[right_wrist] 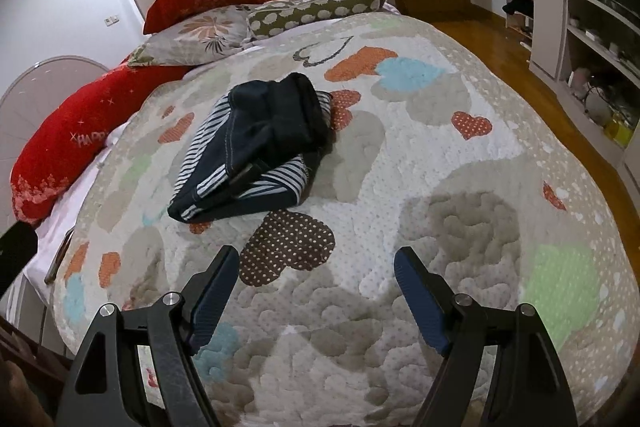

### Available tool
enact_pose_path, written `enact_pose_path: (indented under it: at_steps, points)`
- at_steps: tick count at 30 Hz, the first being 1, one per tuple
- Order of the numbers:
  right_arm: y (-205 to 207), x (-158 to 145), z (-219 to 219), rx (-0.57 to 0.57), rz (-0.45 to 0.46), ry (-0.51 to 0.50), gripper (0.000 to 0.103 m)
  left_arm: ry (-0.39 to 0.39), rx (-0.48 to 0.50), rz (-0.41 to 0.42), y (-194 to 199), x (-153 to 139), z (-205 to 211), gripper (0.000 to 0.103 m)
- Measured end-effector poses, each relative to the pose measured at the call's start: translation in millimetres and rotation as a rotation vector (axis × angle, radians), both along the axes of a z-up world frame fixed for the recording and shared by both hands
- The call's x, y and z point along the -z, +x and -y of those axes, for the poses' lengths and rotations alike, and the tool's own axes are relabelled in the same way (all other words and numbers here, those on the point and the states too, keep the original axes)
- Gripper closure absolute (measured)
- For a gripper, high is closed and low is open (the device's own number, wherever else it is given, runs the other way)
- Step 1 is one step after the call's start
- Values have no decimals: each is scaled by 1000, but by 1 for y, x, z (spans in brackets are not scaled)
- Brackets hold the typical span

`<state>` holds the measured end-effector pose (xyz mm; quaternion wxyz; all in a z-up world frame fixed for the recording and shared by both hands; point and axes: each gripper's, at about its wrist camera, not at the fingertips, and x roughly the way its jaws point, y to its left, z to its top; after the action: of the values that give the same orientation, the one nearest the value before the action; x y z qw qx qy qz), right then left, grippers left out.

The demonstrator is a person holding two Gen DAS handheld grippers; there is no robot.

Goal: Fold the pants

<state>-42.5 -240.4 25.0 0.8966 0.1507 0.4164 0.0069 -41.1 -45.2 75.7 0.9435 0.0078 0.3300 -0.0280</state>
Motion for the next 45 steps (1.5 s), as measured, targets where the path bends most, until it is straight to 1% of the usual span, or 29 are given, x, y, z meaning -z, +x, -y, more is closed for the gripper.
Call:
enact_pose_path:
  at_steps: [3,7,17,32,45]
  points:
    - [-1,-1,-2,-1,1,-17,20,4,10,-6,-1,2,3,0]
    - [0,0,-6,-5,-3,-37,20,3,22,-38,1,8,5,0]
    - [1,7,-1,22,-28,-44,20,0,16,-87,4,18,3,0]
    - [2,13,-6,8,-45,-64,20,-4,-2,-126,8,27,-1,0]
    - [3,19,-6,8,-62,-73,20,-27,-3,-171,12,36,-6,0]
